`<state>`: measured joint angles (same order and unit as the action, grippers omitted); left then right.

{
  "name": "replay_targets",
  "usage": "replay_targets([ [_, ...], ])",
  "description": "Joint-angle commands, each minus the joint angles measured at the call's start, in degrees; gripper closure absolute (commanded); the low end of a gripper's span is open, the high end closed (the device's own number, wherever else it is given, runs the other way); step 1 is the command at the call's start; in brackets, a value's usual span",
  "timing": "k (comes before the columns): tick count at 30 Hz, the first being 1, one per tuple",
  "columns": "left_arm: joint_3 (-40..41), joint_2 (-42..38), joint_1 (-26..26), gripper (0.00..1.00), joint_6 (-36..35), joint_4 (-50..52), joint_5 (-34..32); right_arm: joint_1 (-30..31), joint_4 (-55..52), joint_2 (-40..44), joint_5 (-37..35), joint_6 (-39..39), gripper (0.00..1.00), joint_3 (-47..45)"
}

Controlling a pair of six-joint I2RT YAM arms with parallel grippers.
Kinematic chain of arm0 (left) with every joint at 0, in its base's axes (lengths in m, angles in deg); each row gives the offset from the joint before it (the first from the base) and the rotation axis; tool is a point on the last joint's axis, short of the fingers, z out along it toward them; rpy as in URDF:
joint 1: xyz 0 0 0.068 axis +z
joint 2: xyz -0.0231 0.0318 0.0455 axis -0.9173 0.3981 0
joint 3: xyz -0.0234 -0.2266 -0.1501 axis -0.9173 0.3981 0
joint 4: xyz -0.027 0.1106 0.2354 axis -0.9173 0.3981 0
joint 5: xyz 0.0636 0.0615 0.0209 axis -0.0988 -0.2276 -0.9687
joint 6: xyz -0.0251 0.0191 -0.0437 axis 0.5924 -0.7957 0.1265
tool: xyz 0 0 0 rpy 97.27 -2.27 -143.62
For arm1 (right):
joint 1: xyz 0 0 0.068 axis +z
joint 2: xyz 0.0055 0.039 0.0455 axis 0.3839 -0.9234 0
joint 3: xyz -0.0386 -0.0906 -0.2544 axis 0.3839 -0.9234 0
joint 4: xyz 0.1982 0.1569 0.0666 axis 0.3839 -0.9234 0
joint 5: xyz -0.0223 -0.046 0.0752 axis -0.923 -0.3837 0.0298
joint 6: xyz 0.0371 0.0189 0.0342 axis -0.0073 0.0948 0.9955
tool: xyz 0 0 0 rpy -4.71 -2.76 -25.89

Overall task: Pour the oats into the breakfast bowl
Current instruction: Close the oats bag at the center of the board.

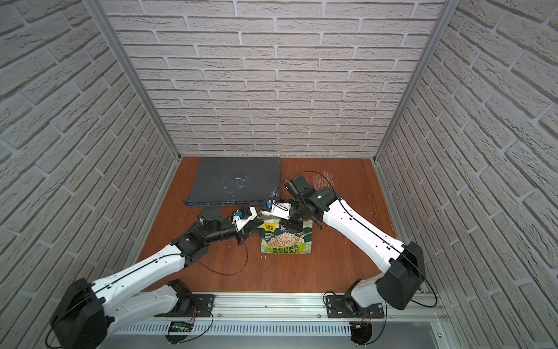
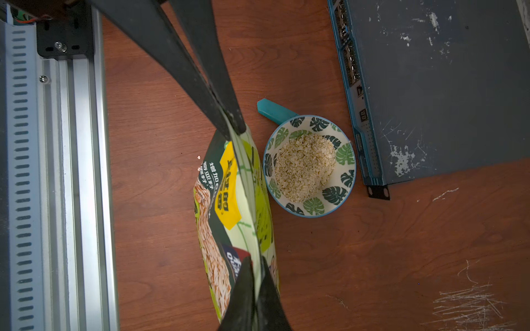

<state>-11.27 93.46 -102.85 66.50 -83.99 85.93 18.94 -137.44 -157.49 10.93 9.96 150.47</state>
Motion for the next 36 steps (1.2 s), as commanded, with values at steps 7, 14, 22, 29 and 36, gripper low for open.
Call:
replay_targets([
  [7,0.59,-0.78,0.28,1.0,1.01,-4.41,1.09,1.37,4.69,-3.64,5.88,1.37,0.81,2.44],
  [14,0.76,-1.02,0.32,1.0,1.14,-4.43,0.94,1.33,4.91,-4.82,5.69,2.0,0.92,2.74],
  [22,0.52,-0.67,0.34,1.0,1.31,-4.46,1.01,1.26,7.65,-6.51,10.5,3.45,0.88,3.16],
  [29,0.81,-1.65,0.51,1.0,0.9,-3.17,0.07,-2.56,0.35,-4.26,3.3,1.76,0.73,2.97],
  [36,0.72,-1.33,0.69,1.0,0.85,-3.47,-0.05,-5.13,-5.69,0.18,0.12,0.09,0.97,1.39],
])
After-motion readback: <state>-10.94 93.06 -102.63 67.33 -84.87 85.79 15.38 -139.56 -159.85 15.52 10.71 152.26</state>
